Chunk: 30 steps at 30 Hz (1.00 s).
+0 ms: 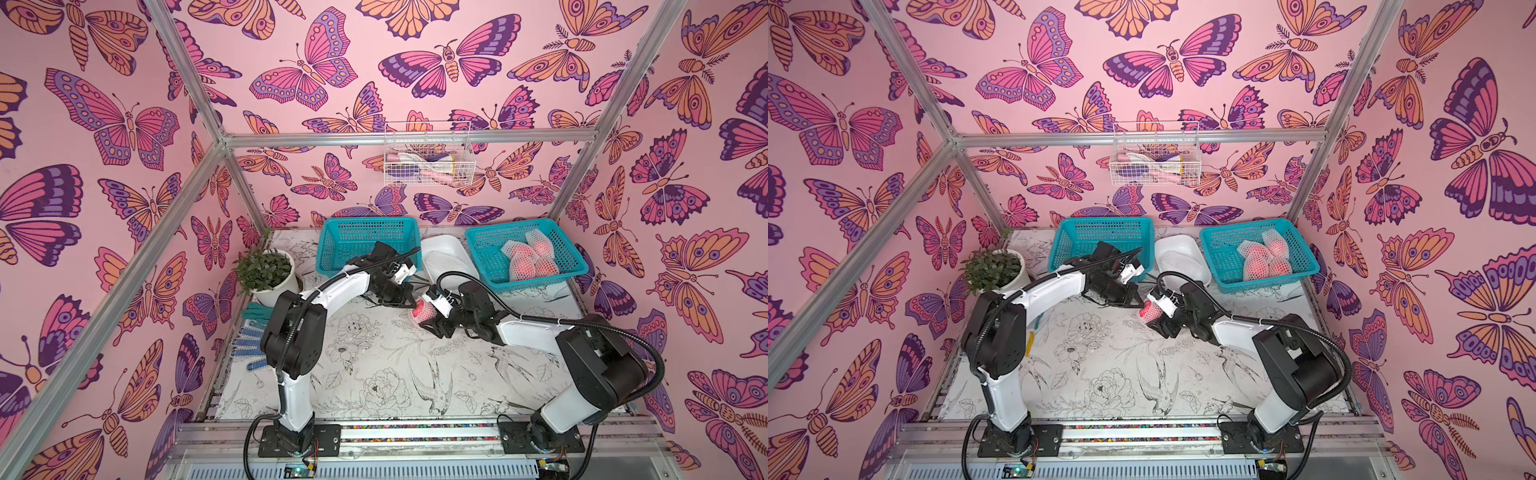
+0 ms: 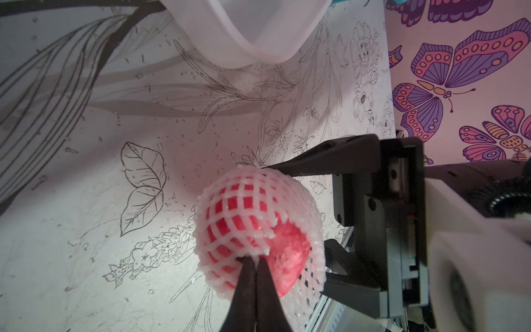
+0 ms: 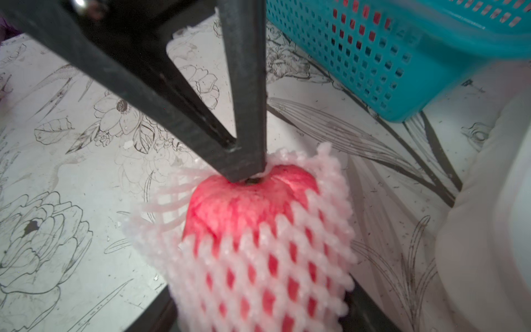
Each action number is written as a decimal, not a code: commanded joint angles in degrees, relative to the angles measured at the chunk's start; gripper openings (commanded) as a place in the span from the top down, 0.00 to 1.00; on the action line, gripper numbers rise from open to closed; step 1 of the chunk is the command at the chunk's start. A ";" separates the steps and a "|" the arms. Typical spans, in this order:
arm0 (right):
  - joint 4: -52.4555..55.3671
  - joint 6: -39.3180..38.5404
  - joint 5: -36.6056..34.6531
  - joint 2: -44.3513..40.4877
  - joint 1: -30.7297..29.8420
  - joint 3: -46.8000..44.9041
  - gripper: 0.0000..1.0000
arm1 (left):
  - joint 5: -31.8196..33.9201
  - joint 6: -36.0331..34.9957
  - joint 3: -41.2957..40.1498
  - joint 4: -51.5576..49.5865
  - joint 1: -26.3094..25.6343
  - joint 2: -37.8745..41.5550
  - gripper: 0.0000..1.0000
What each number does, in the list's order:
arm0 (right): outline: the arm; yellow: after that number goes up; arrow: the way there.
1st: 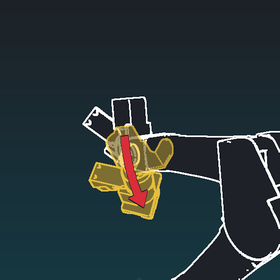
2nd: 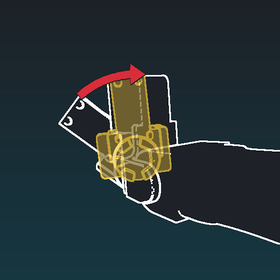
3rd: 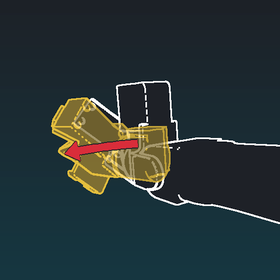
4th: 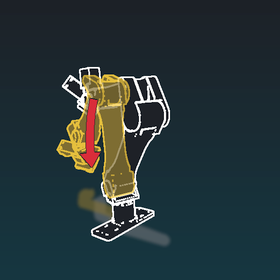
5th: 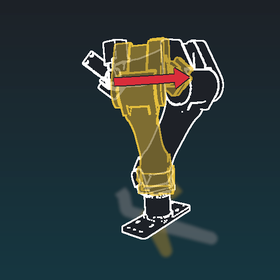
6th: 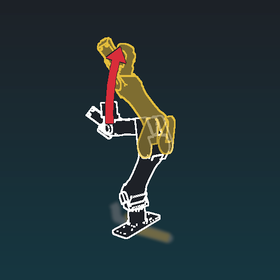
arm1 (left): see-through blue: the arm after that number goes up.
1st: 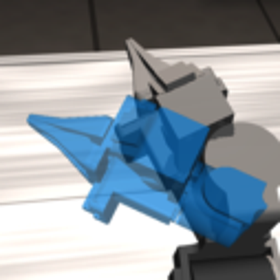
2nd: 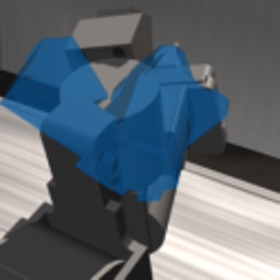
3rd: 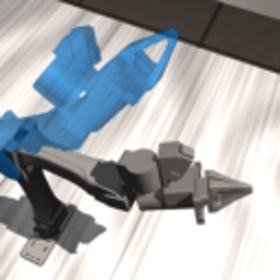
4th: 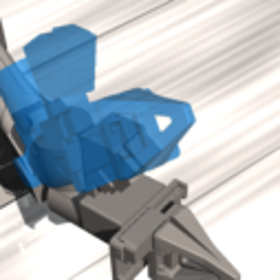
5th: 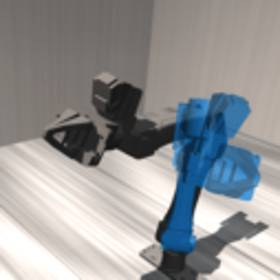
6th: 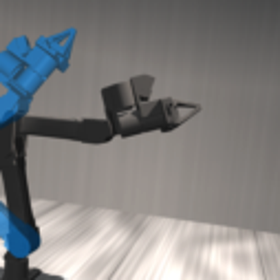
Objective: Remove foam nets from apples
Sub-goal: Place the apple at the center of the board.
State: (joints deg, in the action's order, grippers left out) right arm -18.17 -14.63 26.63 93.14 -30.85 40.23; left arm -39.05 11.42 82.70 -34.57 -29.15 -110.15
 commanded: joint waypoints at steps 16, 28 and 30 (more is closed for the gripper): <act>-5.28 -1.48 -0.66 -0.06 -0.95 -4.63 0.09 | -2.09 -0.26 -1.03 -1.29 -0.91 -3.68 1.00; -3.35 -1.25 -3.26 -5.76 -1.40 -6.79 0.01 | -1.47 1.05 -2.10 0.22 -2.13 -1.96 1.00; -3.72 -0.43 -3.52 -5.52 -1.40 -6.70 0.01 | -1.24 1.08 -2.18 0.20 -2.45 -1.61 1.00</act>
State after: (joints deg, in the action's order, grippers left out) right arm -21.63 -15.38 23.99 87.83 -31.92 33.61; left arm -40.62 12.16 81.45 -34.35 -31.14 -113.97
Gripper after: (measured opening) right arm 0.990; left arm 0.049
